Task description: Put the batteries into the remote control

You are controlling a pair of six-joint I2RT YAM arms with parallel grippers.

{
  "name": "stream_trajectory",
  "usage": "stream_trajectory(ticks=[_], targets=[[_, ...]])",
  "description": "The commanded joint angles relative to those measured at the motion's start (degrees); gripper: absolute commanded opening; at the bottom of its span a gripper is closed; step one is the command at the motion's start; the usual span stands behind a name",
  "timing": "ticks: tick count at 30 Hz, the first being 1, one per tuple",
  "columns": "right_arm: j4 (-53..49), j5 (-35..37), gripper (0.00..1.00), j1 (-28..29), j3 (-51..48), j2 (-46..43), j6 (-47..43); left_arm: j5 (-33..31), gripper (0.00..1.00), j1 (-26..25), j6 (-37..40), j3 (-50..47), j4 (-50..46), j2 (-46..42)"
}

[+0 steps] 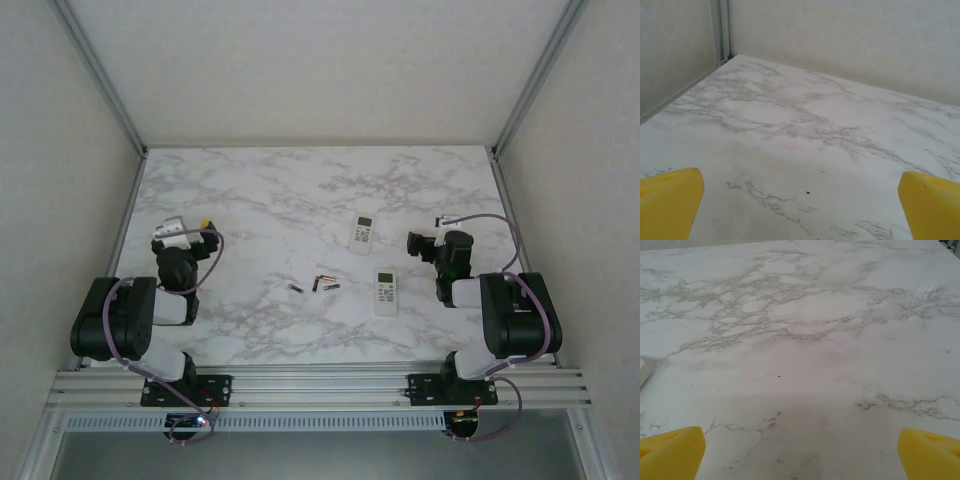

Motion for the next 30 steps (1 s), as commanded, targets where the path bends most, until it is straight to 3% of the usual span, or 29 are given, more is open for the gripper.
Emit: stream_trajectory(ticks=[1, 23, 25, 27, 30], targets=[[0.0, 0.1, 0.99, 0.1, 1.1, -0.2, -1.1, 0.9, 1.00, 0.0, 0.9, -0.4, 1.9, 0.1], [-1.8, -0.4, 0.99, 0.6, 1.3, -2.6, -2.0, -0.3, 0.99, -0.4, 0.8, -1.5, 2.6, -1.9], [-11.0, 6.9, 0.99, 3.0, 3.6, -10.4, -1.6, -6.0, 1.00, -2.2, 1.1, -2.6, -0.8, -8.9], [-26.5, 13.0, 0.99, 4.3, 8.1, -19.5, 7.5, -11.5, 1.00, -5.1, 1.1, -2.0, -9.6, -19.1], [-52.6, 9.5, 0.99, 4.6, 16.1, -27.5, 22.2, -13.2, 0.99, -8.6, -6.4, 3.7, -28.0, -32.1]])
